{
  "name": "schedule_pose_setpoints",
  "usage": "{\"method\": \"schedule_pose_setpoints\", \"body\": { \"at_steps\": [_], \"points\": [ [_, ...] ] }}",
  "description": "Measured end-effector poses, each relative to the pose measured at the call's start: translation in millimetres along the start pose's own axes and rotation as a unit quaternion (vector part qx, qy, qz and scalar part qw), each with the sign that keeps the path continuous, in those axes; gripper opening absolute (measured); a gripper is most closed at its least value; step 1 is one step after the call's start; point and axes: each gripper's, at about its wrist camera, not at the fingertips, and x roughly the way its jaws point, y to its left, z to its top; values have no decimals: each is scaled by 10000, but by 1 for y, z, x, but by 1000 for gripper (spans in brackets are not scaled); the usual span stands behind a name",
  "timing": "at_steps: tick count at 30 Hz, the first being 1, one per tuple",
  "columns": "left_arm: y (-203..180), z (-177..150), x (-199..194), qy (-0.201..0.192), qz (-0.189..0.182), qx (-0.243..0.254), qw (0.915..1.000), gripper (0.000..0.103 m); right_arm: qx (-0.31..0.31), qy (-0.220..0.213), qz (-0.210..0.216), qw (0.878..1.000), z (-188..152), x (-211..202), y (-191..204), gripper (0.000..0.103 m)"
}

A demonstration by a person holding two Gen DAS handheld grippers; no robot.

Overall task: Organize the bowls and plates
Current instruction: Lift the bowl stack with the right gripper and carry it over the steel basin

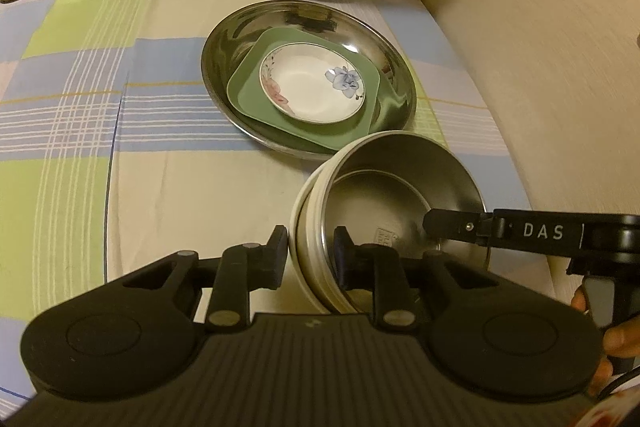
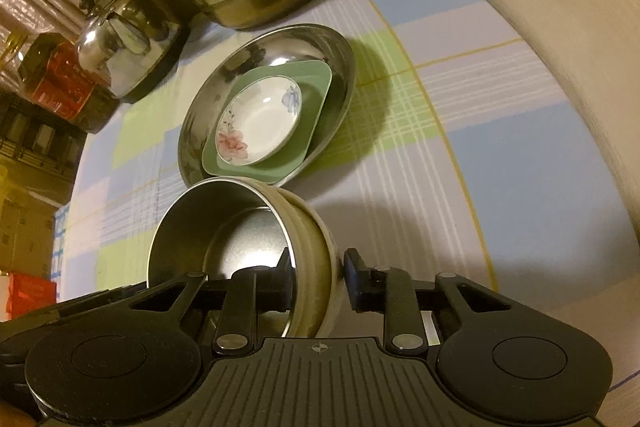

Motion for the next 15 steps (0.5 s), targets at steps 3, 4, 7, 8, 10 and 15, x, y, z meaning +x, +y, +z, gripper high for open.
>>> {"method": "schedule_pose_setpoints", "body": {
  "at_steps": [3,4,7,8,10,15],
  "points": [
    [2,-3,-3,-26,85,-46,9999,21,-57,68,0,10000,1,2,4,26],
    [4,-4,-4,-30,118,-86,9999,21,-76,92,11,9999,0,3,6,26],
    [14,-7,-9,-59,223,-242,9994,20,-172,204,84,9996,-1,7,15,26],
    [18,-8,-11,-76,259,-299,9992,20,-241,241,112,9994,-2,9,19,26],
    [25,-10,-14,-118,329,-376,9987,20,-371,292,149,9988,-4,13,27,26],
    [32,-12,-16,-182,383,-370,9984,19,-648,302,105,9974,-9,19,42,26]
  ]
}}
